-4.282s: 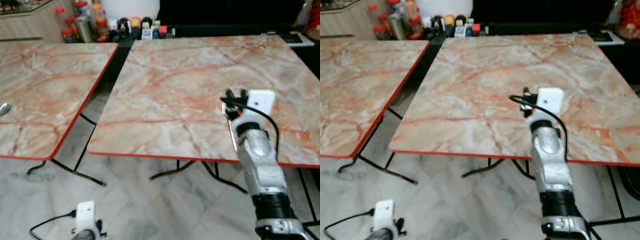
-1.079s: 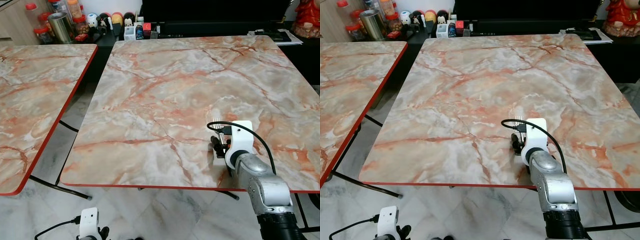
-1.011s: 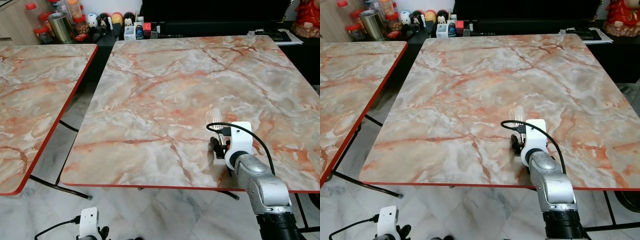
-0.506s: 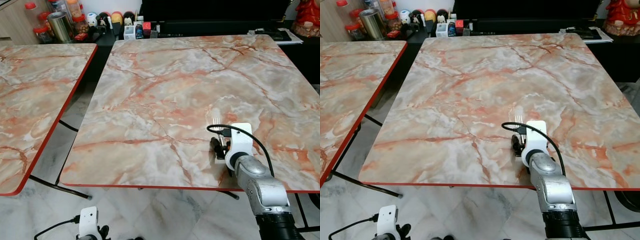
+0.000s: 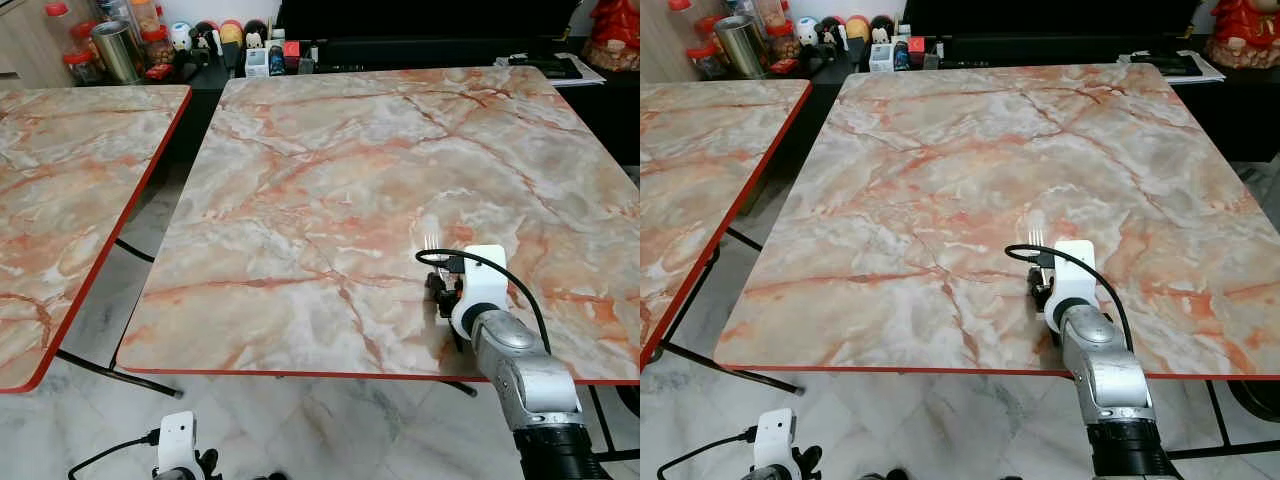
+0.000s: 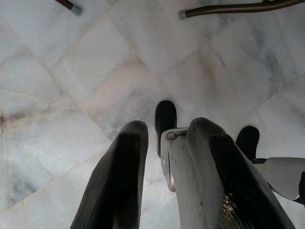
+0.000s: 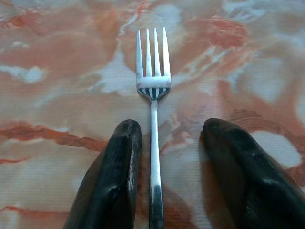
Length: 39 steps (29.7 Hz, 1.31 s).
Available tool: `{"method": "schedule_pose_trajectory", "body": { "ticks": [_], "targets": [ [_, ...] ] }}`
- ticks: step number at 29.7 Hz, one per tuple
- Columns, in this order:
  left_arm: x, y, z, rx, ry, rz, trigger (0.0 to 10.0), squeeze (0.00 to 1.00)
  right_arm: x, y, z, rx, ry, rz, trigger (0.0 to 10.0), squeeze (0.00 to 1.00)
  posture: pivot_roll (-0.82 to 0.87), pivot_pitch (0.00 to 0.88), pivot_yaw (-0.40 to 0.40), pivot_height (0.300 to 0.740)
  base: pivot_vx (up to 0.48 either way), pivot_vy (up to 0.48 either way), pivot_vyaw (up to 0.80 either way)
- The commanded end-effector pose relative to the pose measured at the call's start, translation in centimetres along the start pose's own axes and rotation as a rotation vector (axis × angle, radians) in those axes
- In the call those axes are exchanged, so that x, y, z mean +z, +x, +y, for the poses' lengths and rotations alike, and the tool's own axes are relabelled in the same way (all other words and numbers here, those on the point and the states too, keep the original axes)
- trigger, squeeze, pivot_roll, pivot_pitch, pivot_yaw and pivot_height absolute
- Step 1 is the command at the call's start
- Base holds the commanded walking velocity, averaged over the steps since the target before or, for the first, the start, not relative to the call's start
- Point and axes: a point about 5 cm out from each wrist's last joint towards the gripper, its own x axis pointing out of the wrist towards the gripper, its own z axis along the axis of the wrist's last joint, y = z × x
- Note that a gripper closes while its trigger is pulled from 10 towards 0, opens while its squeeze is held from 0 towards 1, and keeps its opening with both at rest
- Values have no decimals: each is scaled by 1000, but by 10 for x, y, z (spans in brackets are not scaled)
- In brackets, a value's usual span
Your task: Setting the table
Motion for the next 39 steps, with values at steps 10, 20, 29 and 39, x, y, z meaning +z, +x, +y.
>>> {"method": "schedule_pose_trajectory", "body": {
  "ticks": [10, 20, 29, 39],
  "targets": [
    [-4, -1, 2, 11, -27, 16, 10000, 0, -1, 0, 1, 11, -14, 7, 0, 0, -61, 146, 52, 740, 0, 0, 0],
    [-1, 0, 1, 8, -26, 10, 10000, 0, -1, 0, 1, 14, -19, 5, 0, 0, -60, 150, 55, 740, 0, 0, 0],
    [0, 0, 1, 7, -26, 7, 10000, 0, 0, 0, 3, 21, -21, 0, 0, 0, -58, 150, 55, 740, 0, 0, 0],
    [3, 0, 1, 11, -22, -2, 10000, 0, 38, -6, 3, -3, 29, -266, 980, 0, -61, 151, 56, 740, 0, 0, 0]
  ]
}}
